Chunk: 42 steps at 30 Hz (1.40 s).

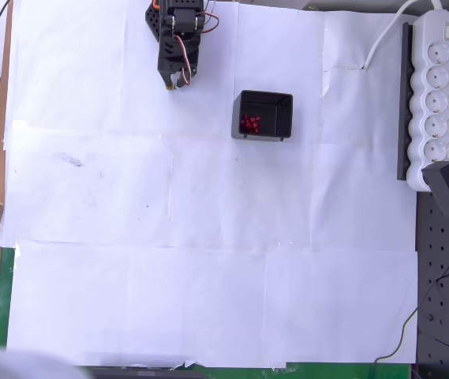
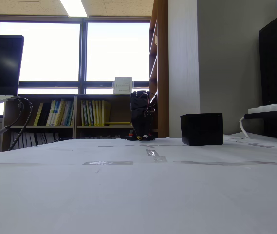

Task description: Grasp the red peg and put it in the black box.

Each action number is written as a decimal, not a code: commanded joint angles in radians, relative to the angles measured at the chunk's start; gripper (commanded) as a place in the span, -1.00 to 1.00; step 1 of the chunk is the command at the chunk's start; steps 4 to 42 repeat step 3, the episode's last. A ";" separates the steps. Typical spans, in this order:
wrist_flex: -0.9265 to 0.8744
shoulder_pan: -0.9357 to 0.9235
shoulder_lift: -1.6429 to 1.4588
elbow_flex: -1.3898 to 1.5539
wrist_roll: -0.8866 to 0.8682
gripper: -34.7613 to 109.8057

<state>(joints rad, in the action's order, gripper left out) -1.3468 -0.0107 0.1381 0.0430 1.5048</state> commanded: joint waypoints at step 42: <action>-0.083 -0.011 0.084 -0.103 0.011 -0.52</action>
